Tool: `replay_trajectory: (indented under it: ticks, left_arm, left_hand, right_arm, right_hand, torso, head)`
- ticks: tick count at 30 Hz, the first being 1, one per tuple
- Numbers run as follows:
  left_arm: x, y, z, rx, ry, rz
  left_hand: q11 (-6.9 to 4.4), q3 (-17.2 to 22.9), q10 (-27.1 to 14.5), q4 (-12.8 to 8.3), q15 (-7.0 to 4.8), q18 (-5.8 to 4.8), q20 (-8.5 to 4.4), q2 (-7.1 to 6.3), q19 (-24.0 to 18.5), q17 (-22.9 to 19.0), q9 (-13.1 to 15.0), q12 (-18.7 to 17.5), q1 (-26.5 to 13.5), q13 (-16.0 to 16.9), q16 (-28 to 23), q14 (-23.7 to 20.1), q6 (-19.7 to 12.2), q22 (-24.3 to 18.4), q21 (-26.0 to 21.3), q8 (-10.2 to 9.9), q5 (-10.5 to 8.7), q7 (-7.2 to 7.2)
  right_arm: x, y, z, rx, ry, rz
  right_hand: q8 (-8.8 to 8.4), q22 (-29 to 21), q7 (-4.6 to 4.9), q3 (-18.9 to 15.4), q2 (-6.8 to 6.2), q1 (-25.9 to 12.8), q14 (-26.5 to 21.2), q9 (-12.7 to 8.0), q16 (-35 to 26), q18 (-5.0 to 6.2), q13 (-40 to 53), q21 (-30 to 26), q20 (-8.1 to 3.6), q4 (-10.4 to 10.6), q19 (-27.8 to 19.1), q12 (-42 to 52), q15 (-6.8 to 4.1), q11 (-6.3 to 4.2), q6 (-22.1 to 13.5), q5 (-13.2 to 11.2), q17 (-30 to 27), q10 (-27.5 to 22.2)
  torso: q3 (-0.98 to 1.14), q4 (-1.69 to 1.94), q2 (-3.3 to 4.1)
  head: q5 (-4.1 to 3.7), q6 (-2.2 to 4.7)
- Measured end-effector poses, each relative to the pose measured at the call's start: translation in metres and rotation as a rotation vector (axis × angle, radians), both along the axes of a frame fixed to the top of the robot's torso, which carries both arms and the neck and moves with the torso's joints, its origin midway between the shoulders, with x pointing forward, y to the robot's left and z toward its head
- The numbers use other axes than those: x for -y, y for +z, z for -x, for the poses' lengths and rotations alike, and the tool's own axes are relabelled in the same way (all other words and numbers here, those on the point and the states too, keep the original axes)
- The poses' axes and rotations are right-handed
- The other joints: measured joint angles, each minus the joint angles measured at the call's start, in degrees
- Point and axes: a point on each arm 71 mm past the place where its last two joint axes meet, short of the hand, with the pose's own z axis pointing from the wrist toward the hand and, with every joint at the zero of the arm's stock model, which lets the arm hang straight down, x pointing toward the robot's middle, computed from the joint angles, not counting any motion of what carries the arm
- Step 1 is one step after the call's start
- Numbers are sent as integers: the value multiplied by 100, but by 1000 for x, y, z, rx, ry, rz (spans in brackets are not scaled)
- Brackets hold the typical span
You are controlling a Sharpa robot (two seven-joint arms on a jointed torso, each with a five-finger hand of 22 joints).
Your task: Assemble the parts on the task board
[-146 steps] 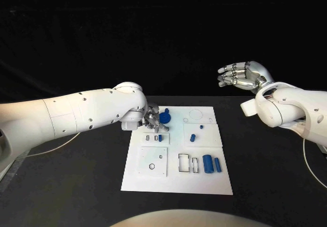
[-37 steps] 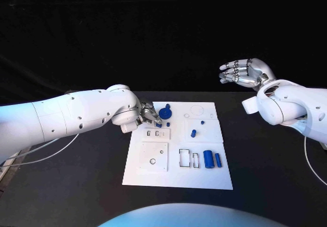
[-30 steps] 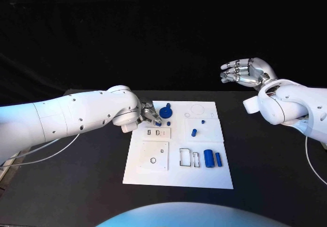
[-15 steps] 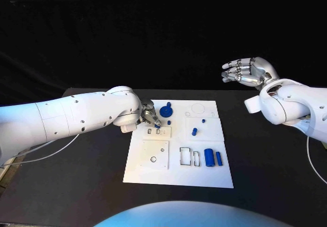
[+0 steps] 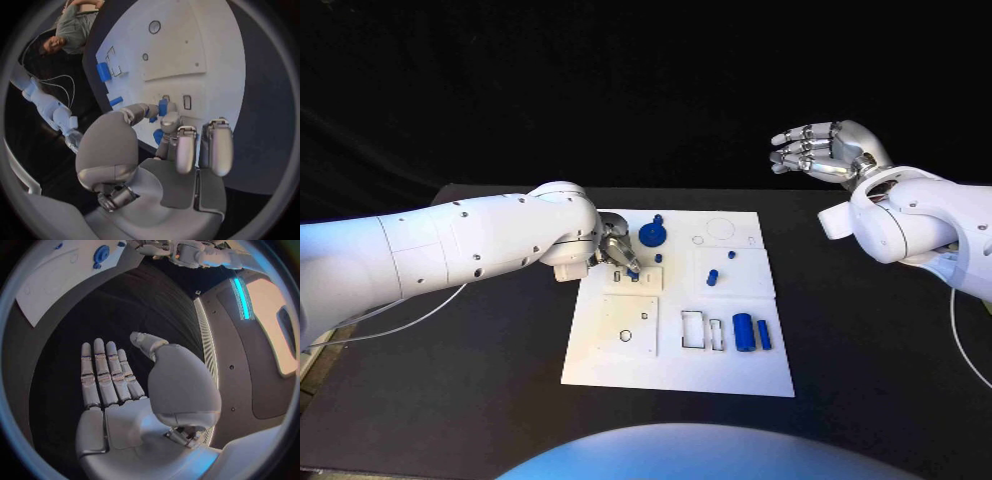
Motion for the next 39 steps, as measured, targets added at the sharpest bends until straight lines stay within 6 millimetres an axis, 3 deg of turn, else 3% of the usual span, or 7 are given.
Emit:
replay_trajectory:
  ticks: [35, 39]
  left_arm:
    - [1, -4, 0, -21, -24, -23]
    - [1, -4, 0, -26, -29, -26]
  left_hand:
    - [1, -24, 41, -24, -21, 1, 1, 1, 0, -2, 0, 62, -1, 61, 0, 20, 37, -1, -3, -13, 100, 0]
    - [41, -56, 81, -56, -21, 3, -20, 77, -22, -2, 0, 183, -78, 170, 29, 20, 37, -1, -3, -10, 101, 0]
  right_arm:
    - [0, -2, 1, -4, 0, 0]
    - [0, -2, 1, -4, 0, 1]
  right_hand:
    - [0, -12, 0, 0, 0, 0, 0, -6, -23, 0, -12, -24, 0, 0, 0, 0, 0, 21, 0, 0, -5, -21]
    - [0, -12, -1, 0, 0, 0, 0, -6, -23, 0, -12, -23, 0, 0, 0, 0, 0, 21, 1, 0, -5, -21]
  torso:
    - [-1, -1, -3]
    - [0, 0, -3]
  head:
    - [-9, -55]
    - [-11, -58]
